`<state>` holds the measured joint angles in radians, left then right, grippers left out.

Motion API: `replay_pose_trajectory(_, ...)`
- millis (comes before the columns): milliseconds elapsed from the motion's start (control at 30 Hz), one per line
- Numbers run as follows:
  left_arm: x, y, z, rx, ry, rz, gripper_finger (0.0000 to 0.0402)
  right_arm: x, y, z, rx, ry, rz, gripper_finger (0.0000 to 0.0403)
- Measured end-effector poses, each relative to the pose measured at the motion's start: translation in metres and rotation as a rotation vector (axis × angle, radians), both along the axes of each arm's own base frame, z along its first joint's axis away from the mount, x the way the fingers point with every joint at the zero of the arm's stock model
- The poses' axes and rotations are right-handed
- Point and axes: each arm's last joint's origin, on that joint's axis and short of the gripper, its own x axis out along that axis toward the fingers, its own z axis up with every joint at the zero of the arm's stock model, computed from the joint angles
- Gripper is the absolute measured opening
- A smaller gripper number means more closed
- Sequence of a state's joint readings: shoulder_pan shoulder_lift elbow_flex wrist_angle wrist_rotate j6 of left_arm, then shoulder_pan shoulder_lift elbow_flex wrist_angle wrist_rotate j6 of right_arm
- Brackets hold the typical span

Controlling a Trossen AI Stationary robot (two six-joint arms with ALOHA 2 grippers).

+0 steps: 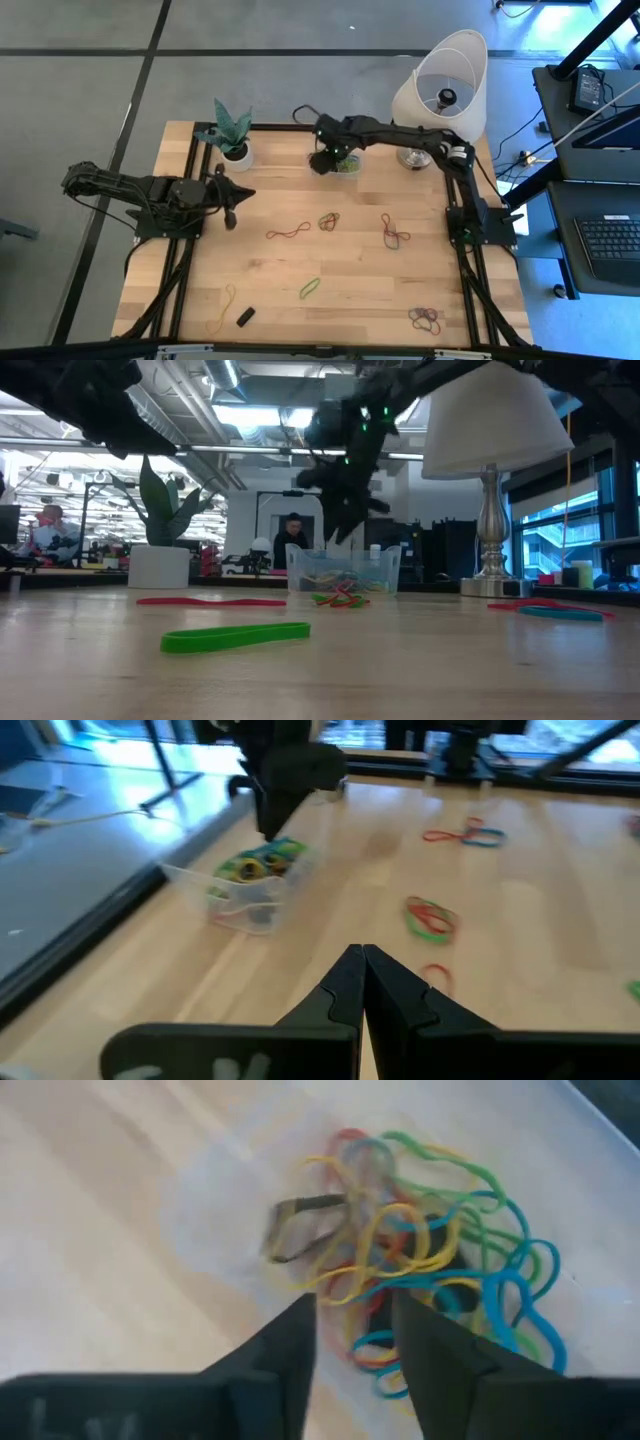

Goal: Pick and place rubber bands into bin
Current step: Put the green rubber band into the transparent bin

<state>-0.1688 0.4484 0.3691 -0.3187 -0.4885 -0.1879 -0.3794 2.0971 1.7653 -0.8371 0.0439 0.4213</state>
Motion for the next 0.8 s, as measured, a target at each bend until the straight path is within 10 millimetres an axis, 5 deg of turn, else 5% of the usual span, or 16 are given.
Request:
replay_pose_trajectory(267,-0.001,-0.002,-0.005,-0.028,0.06,-0.088,0.0003,0.002,0.076,0.043,-0.136,-0.021,0.098,0.0013)
replay_pose_trajectory(400,-0.001,-0.003,-0.006,0.017,0.091,-0.15,0.0003,-0.013,0.11,0.052,-0.119,-0.037,0.132,0.0012)
replay_pose_trajectory(800,0.031,-0.012,0.013,0.046,0.246,-0.166,0.0003,-0.109,0.184,0.033,-0.022,-0.282,0.128,0.0009)
